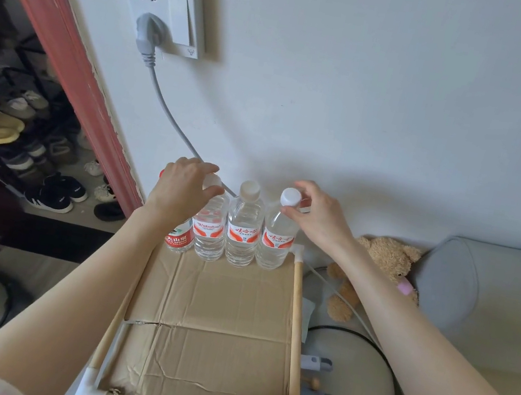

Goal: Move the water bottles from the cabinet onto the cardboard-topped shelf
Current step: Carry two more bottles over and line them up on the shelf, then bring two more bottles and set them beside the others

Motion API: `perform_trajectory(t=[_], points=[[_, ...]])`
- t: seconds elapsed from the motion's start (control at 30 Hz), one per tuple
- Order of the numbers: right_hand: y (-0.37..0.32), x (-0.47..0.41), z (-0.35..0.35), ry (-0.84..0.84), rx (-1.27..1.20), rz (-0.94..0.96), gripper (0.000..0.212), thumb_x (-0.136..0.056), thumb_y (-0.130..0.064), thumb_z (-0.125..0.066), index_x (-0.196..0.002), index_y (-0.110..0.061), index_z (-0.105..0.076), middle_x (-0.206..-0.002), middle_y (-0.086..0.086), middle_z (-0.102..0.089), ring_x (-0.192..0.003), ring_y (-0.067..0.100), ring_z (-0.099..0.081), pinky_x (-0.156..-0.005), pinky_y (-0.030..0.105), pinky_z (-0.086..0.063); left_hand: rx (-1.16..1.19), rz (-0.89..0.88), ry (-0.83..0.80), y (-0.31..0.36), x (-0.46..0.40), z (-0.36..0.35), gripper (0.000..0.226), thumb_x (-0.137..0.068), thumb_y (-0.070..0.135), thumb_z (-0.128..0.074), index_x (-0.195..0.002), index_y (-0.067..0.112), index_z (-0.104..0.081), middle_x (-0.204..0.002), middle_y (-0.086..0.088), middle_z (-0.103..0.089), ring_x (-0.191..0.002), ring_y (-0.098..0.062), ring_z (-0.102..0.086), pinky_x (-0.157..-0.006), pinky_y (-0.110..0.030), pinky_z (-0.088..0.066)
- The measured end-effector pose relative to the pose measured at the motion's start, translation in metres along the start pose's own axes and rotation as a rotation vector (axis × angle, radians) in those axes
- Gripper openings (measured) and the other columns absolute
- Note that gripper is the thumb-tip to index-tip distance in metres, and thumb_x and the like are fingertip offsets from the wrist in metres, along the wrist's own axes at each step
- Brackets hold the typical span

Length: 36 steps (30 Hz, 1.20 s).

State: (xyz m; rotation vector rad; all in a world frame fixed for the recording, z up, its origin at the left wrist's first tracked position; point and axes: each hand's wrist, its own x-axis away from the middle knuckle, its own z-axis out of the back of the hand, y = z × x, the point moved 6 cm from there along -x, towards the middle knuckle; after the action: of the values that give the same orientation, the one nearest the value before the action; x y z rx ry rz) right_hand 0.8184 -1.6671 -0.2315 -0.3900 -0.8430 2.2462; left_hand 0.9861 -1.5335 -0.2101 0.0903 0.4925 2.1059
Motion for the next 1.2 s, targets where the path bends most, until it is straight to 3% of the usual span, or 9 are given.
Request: perform_trajectory(t=[0.2, 0.3, 0.43, 0.53, 0.63, 0.7, 0.93, 1.03, 1.2], points=[[0.003, 0.009, -0.001, 0.053, -0.040, -0.029, 0.033, -0.081, -0.021, -0.067, -0.110, -0.011, -0.053, -0.110, 0.006, -0.063, -0.099, 0.020, -0.059, -0.086, 0.030, -0.044, 0.006, -0.061, 0.078, 0.001, 0.013, 0.006, 0.025, -0.086, 0.021, -0.060, -0.105, 0.005, -0.064, -0.102, -0.013, -0.068, -0.099, -0.034, -0.054, -0.085, -0.043, -0.040], [0.001, 0.014, -0.002, 0.034, -0.030, -0.013, 0.038, -0.084, -0.021, -0.063, -0.119, -0.012, -0.052, -0.117, 0.006, -0.062, -0.109, 0.021, -0.056, -0.093, 0.032, -0.042, -0.061, -0.131, 0.073, 0.004, 0.023, 0.006, 0.029, -0.085, 0.020, -0.061, -0.110, 0.006, -0.062, -0.115, -0.012, -0.064, -0.110, -0.035, -0.051, -0.089, -0.043, -0.034], [-0.006, 0.022, -0.001, -0.021, 0.126, 0.011, 0.055, -0.089, -0.029, -0.056, -0.138, -0.014, -0.035, -0.140, 0.006, -0.044, -0.129, 0.022, -0.040, -0.102, 0.029, -0.031, -0.144, -0.174, 0.006, 0.003, 0.031, 0.006, 0.046, -0.089, 0.030, -0.055, -0.129, 0.010, -0.048, -0.138, -0.011, -0.045, -0.128, -0.031, -0.036, -0.100, -0.045, -0.027], [-0.025, 0.039, 0.004, 0.086, 0.224, 0.111, 0.055, -0.090, -0.030, -0.054, -0.138, -0.014, -0.034, -0.141, 0.005, -0.041, -0.130, 0.022, -0.037, -0.103, 0.030, -0.031, -0.143, -0.250, 0.056, 0.005, 0.042, 0.012, 0.049, -0.088, 0.033, -0.054, -0.129, 0.008, -0.048, -0.140, -0.017, -0.042, -0.129, -0.035, -0.037, -0.099, -0.050, -0.033], [-0.049, 0.066, -0.009, 0.166, 0.300, 0.253, 0.051, -0.088, -0.032, -0.055, -0.132, -0.009, -0.043, -0.134, 0.008, -0.049, -0.124, 0.025, -0.045, -0.101, 0.036, -0.037, -0.112, -0.262, 0.144, 0.005, 0.072, 0.017, 0.051, -0.085, 0.038, -0.041, -0.127, 0.009, -0.050, -0.134, -0.018, -0.048, -0.125, -0.036, -0.043, -0.097, -0.048, -0.037], [-0.060, 0.086, -0.030, 0.178, 0.342, 0.344, 0.051, -0.086, -0.038, -0.048, -0.126, -0.008, -0.049, -0.126, 0.010, -0.055, -0.116, 0.028, -0.051, -0.098, 0.041, -0.043, -0.100, -0.244, 0.187, 0.000, 0.104, 0.012, 0.049, -0.085, 0.034, -0.044, -0.128, 0.011, -0.048, -0.134, -0.015, -0.049, -0.126, -0.035, -0.042, -0.099, -0.048, -0.036], [-0.051, 0.160, -0.135, -0.167, 0.312, 0.464, 0.055, -0.083, -0.046, -0.044, -0.128, -0.013, -0.048, -0.131, 0.012, -0.052, -0.116, 0.032, -0.051, -0.098, 0.052, -0.041, -0.135, 0.075, 0.088, -0.058, 0.250, -0.030, 0.048, -0.087, 0.036, -0.040, -0.129, 0.015, -0.047, -0.134, -0.009, -0.050, -0.127, -0.031, -0.039, -0.103, -0.052, -0.033], [-0.061, 0.197, -0.169, -0.316, 0.296, 0.566, 0.055, -0.084, -0.047, -0.041, -0.129, -0.017, -0.047, -0.134, 0.009, -0.050, -0.119, 0.029, -0.049, -0.103, 0.049, -0.038, -0.134, 0.282, 0.043, -0.074, 0.319, -0.041, 0.049, -0.088, 0.038, -0.037, -0.131, 0.017, -0.047, -0.133, -0.009, -0.051, -0.127, -0.031, -0.042, -0.105, -0.051, -0.031], [-0.105, 0.277, -0.214, -0.495, 0.258, 0.831, 0.051, -0.081, -0.043, -0.045, -0.124, -0.016, -0.051, -0.126, 0.009, -0.056, -0.115, 0.024, -0.050, -0.097, 0.040, -0.039, -0.084, 0.653, 0.192, -0.079, 0.455, -0.027, 0.044, -0.090, 0.036, -0.037, -0.122, 0.013, -0.054, -0.128, -0.012, -0.055, -0.124, -0.031, -0.047, -0.101, -0.050, -0.038]])
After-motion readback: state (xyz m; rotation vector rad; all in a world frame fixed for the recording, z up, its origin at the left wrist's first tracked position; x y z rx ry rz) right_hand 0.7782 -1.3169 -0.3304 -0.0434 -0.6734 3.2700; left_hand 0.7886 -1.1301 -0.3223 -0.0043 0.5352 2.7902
